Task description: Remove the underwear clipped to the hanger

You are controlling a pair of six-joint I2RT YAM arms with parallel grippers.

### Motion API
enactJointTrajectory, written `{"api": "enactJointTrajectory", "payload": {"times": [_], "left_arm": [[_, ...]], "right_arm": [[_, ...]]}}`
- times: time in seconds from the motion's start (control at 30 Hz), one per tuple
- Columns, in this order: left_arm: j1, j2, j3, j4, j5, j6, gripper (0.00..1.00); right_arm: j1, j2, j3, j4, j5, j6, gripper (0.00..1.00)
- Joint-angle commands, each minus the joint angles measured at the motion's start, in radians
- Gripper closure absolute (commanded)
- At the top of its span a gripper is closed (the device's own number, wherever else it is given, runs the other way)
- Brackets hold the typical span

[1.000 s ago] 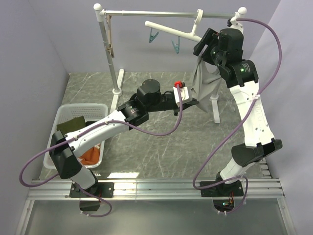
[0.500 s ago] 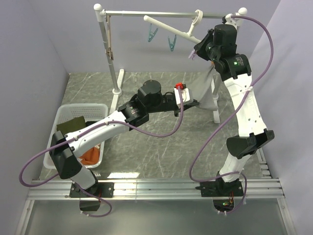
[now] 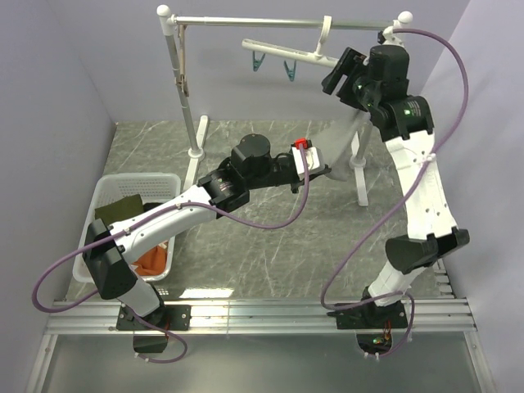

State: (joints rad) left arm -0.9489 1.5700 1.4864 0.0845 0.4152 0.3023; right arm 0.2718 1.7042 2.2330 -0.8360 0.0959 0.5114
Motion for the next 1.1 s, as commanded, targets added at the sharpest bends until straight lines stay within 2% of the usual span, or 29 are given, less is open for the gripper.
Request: {"api": "enactJointTrajectory", "payload": {"times": [0.0,0.1,0.27,0.43,0.6,0.77,0.83,0.97,1.07], "left_arm": [[-0.007,-0.016,0.029,-0.003,-0.013,0.018,1.0],[-0.005,-0.015,0.032,-0.011,-0.016,0.023,1.0],[-0.005,-0.013,0.038,-0.011,-0.012,0.012,1.0],[-0.008,-0.014,0.034,0.0,-0.007,0.001,1.0],[-0.011,-0.028,0.025,0.003,-0.007,-0.003,1.0],[-0.021,-0.034,0.032,-0.02,-0.004,-0.003,1.0],[-0.031,-0.044,0.034,-0.035,-0.009,-0.003,1.0],[-0.033,-0.08,0.003,-0.04,-0.001,-0.026,1.0],[-0.033,-0.123,-0.034,-0.06,-0.007,-0.035,1.0]], "right_arm": [[-0.011,-0.106,-0.018,0.0,-0.047,-0.089,0.19],[-0.014,-0.138,-0.027,-0.028,-0.056,-0.145,0.19],[-0.017,-0.182,-0.033,-0.089,0.022,-0.192,0.19],[-0.036,-0.262,-0.146,-0.028,-0.03,-0.188,0.19],[-0.051,-0.38,-0.314,0.061,0.079,-0.178,0.2],[-0.052,-0.405,-0.332,0.038,0.165,-0.209,0.21],[-0.052,-0.455,-0.407,0.101,0.192,-0.223,0.21],[-0.097,-0.592,-0.63,0.309,0.119,-0.208,0.17],[-0.177,-0.64,-0.722,0.393,-0.092,-0.163,0.12]]}}
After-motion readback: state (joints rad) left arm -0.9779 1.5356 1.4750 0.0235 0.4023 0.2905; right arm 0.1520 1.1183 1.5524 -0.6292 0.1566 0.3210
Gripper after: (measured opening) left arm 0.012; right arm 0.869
